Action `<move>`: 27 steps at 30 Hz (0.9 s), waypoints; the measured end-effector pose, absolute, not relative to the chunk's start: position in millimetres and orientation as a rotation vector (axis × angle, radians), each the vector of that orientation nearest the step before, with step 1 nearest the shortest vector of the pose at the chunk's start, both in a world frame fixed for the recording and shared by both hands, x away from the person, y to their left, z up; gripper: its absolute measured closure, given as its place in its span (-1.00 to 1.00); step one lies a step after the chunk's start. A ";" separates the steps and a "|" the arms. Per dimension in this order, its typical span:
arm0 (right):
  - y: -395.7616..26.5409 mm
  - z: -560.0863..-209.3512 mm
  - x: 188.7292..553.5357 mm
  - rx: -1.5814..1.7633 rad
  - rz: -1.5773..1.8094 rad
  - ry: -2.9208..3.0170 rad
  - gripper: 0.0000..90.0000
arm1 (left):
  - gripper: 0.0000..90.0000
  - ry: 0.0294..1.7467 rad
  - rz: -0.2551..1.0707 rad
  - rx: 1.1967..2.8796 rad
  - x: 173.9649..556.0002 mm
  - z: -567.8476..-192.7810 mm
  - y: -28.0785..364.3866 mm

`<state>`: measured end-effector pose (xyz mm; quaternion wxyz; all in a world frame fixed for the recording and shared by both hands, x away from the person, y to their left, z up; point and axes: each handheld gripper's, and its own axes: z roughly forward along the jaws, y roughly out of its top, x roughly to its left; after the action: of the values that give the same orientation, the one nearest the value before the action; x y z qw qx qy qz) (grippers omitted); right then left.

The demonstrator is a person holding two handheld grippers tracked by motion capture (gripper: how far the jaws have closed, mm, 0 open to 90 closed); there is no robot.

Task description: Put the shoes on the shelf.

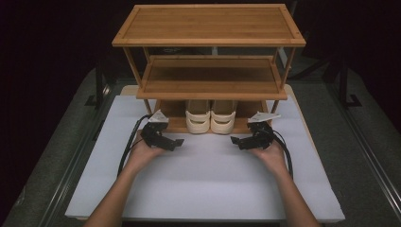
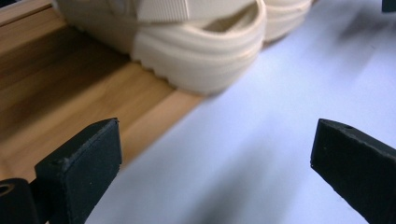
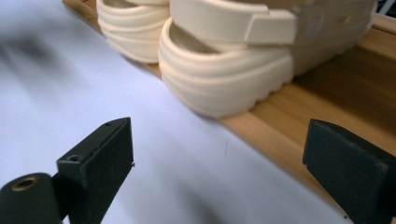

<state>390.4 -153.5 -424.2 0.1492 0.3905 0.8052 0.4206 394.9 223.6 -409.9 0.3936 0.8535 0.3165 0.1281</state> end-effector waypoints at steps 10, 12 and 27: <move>-182.6 -425.2 347.7 1.145 1.178 2.291 -0.89 | -0.96 0.821 0.378 2.152 342.8 -408.2 268.7; -188.0 -426.9 341.1 1.159 1.170 2.294 -0.90 | -0.96 0.825 0.392 2.168 334.5 -409.9 276.5; -229.2 -450.3 282.5 1.239 1.020 2.288 -0.93 | -0.96 0.909 0.425 2.217 282.9 -433.4 325.1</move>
<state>282.5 -229.2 -450.3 0.1727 0.4367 0.8064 0.3594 282.9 325.1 -433.4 0.3468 0.8545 0.3502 0.1638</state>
